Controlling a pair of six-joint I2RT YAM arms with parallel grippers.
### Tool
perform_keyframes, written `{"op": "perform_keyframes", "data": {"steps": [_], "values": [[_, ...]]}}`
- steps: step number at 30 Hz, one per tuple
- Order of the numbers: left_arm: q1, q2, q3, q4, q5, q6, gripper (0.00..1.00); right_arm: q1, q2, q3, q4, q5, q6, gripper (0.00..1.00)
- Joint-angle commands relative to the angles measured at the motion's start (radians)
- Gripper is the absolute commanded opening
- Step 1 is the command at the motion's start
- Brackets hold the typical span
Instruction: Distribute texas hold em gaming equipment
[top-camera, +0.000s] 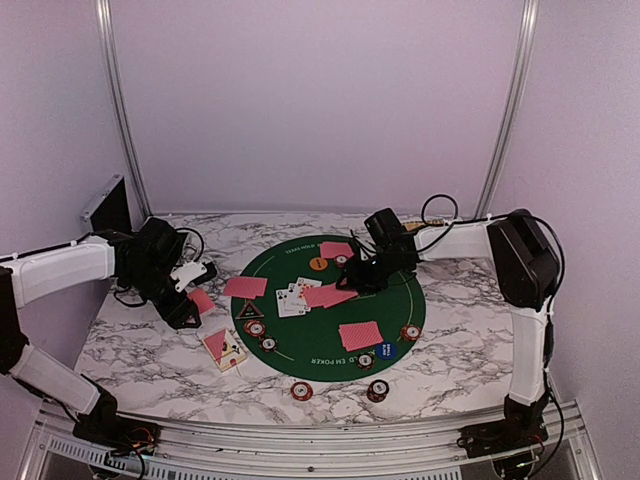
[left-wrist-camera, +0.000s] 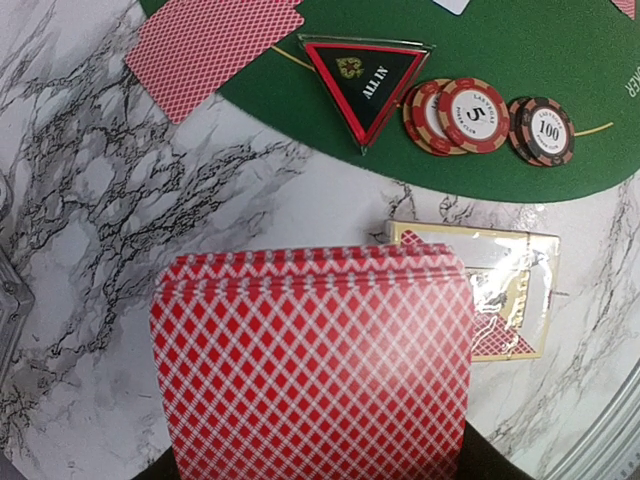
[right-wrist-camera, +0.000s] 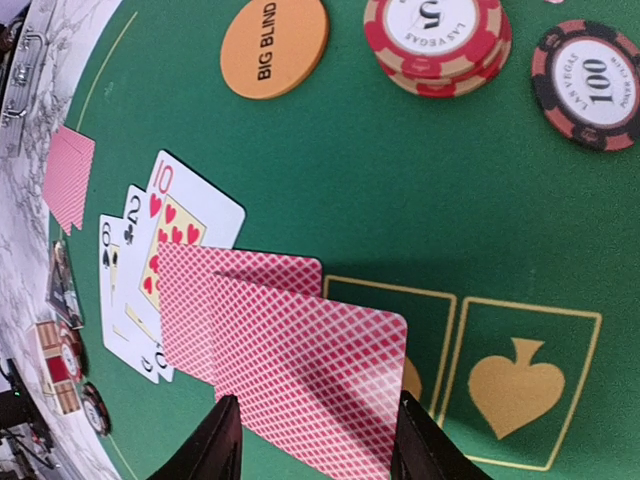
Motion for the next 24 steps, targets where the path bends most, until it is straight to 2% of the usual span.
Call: {"op": "perform_keyframes", "data": {"steps": [1,8,18,24], "values": [[0.009,0.018,-0.038,0.076,-0.045,-0.045,0.0,-0.002,-0.026,0.055,-0.101,0.113,-0.053,0.51],[0.01,0.044,-0.091,0.146,-0.077,-0.055,0.0,-0.002,-0.077,0.053,-0.134,0.181,-0.064,0.59],[0.041,0.155,-0.098,0.238,-0.094,-0.05,0.0,-0.002,-0.16,0.025,-0.117,0.167,-0.038,0.6],[0.042,0.201,-0.086,0.27,-0.049,-0.09,0.0,-0.002,-0.204,-0.002,-0.112,0.166,-0.026,0.6]]}}
